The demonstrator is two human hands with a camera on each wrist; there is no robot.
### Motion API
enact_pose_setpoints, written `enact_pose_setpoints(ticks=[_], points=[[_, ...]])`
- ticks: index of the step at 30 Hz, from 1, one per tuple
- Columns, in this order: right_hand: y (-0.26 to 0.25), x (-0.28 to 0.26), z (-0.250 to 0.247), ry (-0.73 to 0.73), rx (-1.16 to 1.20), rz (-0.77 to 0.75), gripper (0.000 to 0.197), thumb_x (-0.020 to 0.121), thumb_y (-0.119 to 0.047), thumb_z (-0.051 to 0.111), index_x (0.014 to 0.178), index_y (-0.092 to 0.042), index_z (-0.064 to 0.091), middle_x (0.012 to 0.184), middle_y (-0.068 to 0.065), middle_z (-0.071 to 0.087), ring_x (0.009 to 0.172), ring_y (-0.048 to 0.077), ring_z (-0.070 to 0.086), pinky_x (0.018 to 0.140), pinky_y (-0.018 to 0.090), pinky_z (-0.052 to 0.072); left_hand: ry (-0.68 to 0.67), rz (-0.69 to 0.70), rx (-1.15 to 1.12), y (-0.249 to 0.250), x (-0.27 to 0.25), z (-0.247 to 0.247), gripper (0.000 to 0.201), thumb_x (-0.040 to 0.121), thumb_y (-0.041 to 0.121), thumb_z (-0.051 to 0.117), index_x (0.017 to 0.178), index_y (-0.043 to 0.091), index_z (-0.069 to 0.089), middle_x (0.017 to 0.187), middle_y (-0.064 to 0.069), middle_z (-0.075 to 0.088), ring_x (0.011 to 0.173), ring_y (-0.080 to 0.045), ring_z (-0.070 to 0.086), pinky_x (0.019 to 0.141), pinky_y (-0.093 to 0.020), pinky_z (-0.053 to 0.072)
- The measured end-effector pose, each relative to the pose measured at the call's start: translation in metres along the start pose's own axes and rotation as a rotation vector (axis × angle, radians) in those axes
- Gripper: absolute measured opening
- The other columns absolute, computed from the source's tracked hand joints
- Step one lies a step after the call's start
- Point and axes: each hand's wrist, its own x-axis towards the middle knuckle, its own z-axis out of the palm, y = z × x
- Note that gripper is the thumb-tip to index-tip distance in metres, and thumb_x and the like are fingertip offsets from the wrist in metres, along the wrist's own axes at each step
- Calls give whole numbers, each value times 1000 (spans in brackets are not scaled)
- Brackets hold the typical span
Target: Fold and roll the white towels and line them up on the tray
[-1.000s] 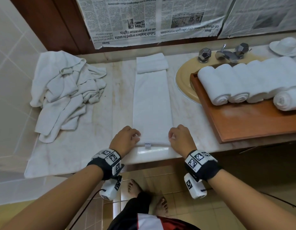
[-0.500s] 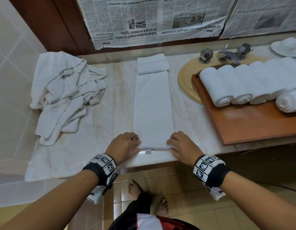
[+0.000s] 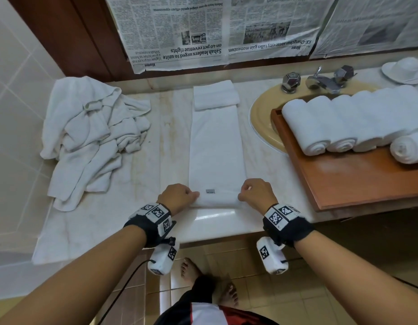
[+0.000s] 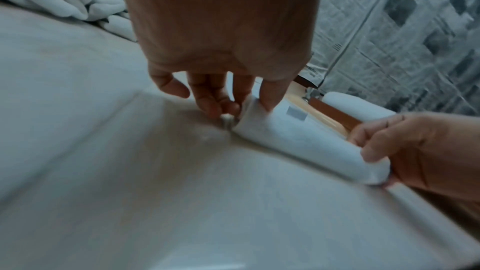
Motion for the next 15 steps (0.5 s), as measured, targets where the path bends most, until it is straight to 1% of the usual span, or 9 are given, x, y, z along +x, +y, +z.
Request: enact_pose_setpoints(ticks=[3,4,6,8,9,11,12,13,15], points=[[-12,5,4,-32,-7,137,28,80,-15,62,104,-10,48,99,6,53,85,22,52,56,24,38,-35,-96,106,11,7,-6,40,90,52,53,93,15,66,94,-1,63,88,-21,60,83,-33,49],[-16,5,5,-35,-33,166,34,80,-16,61,111,-11,46,103,7,53,88,24,53,59,25,41,-36,-105,176,14,9,-7,41,89,54,52,98,17,65,99,-1,63,92,-22,60,88,-36,48],[-23,3,9,-10,-178,174,44,81,-17,57,122,-13,42,115,10,52,101,28,52,74,32,47,18,-53,324,19,10,-9,37,89,53,51,103,19,61,103,1,60,98,-23,58,93,-40,45],[-24,-2,16,93,-401,75,47,80,-15,55,125,-15,41,124,11,43,113,30,42,88,38,43,138,134,367,18,8,-9,24,90,39,56,105,21,58,106,0,54,99,-23,55,87,-36,44],[-24,-3,19,154,-499,-28,44,80,-11,54,123,-15,43,124,10,40,113,30,39,89,36,41,207,306,359,14,7,-7,17,88,27,62,104,20,60,105,-1,53,95,-23,55,80,-34,45],[-19,-8,27,198,-546,-280,33,80,0,53,110,-12,51,116,8,45,106,27,42,79,31,38,273,650,392,4,4,0,31,71,1,74,94,19,64,97,-2,56,79,-24,57,61,-34,48],[-16,-11,30,193,-528,-390,29,77,5,53,101,-10,54,108,8,49,100,27,46,73,29,35,282,748,399,-2,4,5,38,61,-7,76,88,18,66,93,-2,59,72,-24,57,54,-33,48],[-11,-12,33,181,-509,-470,28,71,10,57,92,-9,56,98,8,52,90,27,51,66,30,34,282,796,390,-5,2,8,39,57,-8,77,85,17,68,90,-2,61,69,-25,58,52,-33,48],[-2,-13,36,193,-466,-543,29,58,9,67,78,-9,57,81,7,53,72,27,54,57,30,35,280,826,349,-5,-2,10,26,62,2,80,83,15,70,89,-2,64,69,-25,60,53,-34,50]])
